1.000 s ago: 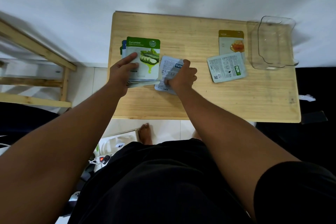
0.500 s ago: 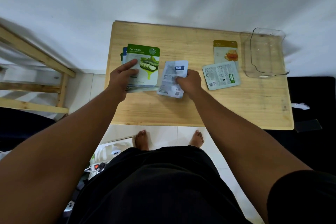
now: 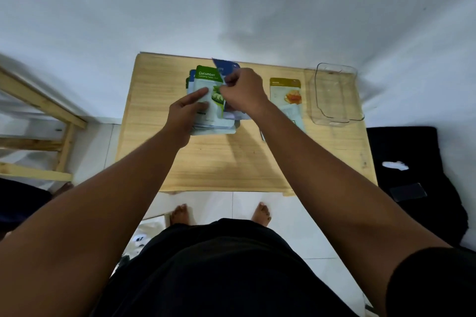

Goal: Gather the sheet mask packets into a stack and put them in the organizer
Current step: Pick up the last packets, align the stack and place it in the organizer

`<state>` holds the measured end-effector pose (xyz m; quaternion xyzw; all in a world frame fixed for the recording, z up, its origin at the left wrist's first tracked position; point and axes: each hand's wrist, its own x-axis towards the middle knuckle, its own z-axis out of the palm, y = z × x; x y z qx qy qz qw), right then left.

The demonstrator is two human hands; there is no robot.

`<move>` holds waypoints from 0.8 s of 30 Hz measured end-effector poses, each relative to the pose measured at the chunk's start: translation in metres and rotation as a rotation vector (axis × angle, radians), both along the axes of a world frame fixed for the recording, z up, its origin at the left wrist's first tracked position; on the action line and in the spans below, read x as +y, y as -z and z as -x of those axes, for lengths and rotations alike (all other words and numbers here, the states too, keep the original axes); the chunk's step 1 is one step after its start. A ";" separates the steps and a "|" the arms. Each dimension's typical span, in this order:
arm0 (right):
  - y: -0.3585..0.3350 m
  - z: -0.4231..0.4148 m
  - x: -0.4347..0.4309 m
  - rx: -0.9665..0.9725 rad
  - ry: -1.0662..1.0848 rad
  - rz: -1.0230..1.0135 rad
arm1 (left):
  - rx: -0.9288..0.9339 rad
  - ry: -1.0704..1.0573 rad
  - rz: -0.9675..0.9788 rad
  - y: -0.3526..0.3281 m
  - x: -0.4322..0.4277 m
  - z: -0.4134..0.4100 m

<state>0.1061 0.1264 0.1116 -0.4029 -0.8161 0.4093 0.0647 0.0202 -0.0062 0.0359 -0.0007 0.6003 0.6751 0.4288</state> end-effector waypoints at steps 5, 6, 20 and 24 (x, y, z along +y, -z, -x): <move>-0.007 -0.006 0.005 -0.078 -0.160 -0.093 | 0.030 0.036 -0.006 -0.011 0.011 -0.015; -0.008 -0.009 0.009 -0.085 -0.201 -0.119 | 0.043 0.043 0.000 -0.012 0.012 -0.015; 0.013 -0.057 0.050 0.235 0.037 0.505 | 0.043 0.144 -0.082 -0.016 0.026 -0.017; 0.019 -0.054 0.052 0.229 0.091 0.511 | 0.040 0.204 -0.145 -0.023 0.032 -0.017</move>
